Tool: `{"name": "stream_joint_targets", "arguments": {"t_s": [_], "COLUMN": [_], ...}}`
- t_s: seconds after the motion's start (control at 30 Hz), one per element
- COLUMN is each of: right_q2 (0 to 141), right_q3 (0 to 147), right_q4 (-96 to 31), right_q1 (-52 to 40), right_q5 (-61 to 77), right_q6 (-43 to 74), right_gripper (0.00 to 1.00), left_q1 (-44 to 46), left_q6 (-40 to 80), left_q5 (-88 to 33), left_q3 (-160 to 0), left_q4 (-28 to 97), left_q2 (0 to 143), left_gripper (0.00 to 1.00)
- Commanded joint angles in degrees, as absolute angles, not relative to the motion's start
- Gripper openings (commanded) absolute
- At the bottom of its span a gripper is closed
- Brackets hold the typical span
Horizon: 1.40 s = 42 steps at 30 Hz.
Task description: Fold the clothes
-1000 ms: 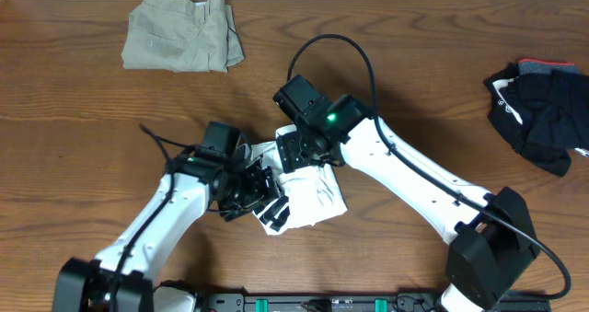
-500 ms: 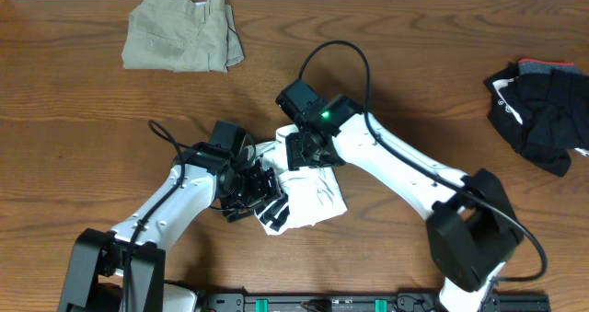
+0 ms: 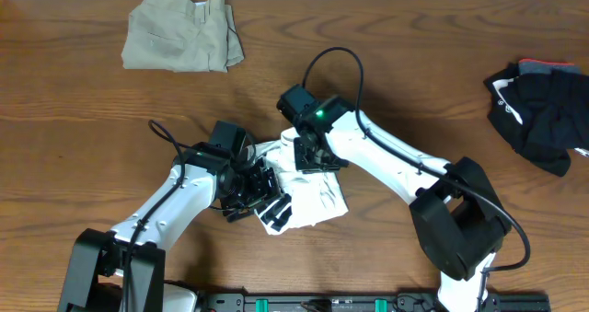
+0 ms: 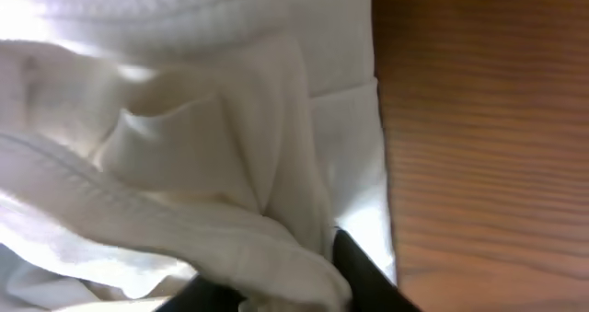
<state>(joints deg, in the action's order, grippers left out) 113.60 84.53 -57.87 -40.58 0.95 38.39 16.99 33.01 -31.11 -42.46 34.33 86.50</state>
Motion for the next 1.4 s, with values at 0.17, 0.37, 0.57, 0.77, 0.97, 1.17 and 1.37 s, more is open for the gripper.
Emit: {"name": "stream_joint_targets", "arguments": {"t_s": [0.17,0.37,0.57,0.77,0.97,1.17,1.37], "right_q2": [112.8,112.7,112.1,109.7,107.7,106.8,106.8], "right_q3": [84.2,84.4,84.5,84.5,84.5,84.5,84.5], "right_q4": [-61.2,-63.3,-64.3,-64.3,-65.3,-67.6,-71.3], "right_q1": [-36.5,-35.6,-35.5,-35.5,-35.5,-35.4,-35.2], "right_q5": [-2.2,-2.1,-2.1,-2.2,-2.2,-3.7,-8.3], "right_q6": [38.0,36.1,36.1,36.1,36.1,36.1,36.2], "right_gripper": [0.15,0.14,0.13,0.13,0.03,0.01,0.10], "left_q1": [17.1,17.1,17.1,17.1,17.1,17.1,17.1], "left_q6": [33.1,33.1,33.7,33.8,36.3,36.4,36.3], "left_q5": [-28.9,-28.9,-28.9,-28.2,-24.8,-23.9,-23.8], "left_q3": [-43.6,-43.6,-43.6,-43.6,-43.1,-43.1,-43.1], "left_q4": [34.3,33.9,30.9,30.7,30.7,30.7,30.7], "left_q2": [86.8,86.8,86.8,86.8,87.0,89.0,91.2], "left_gripper": [0.84,0.84,0.84,0.83,0.75,0.72,0.73]}}
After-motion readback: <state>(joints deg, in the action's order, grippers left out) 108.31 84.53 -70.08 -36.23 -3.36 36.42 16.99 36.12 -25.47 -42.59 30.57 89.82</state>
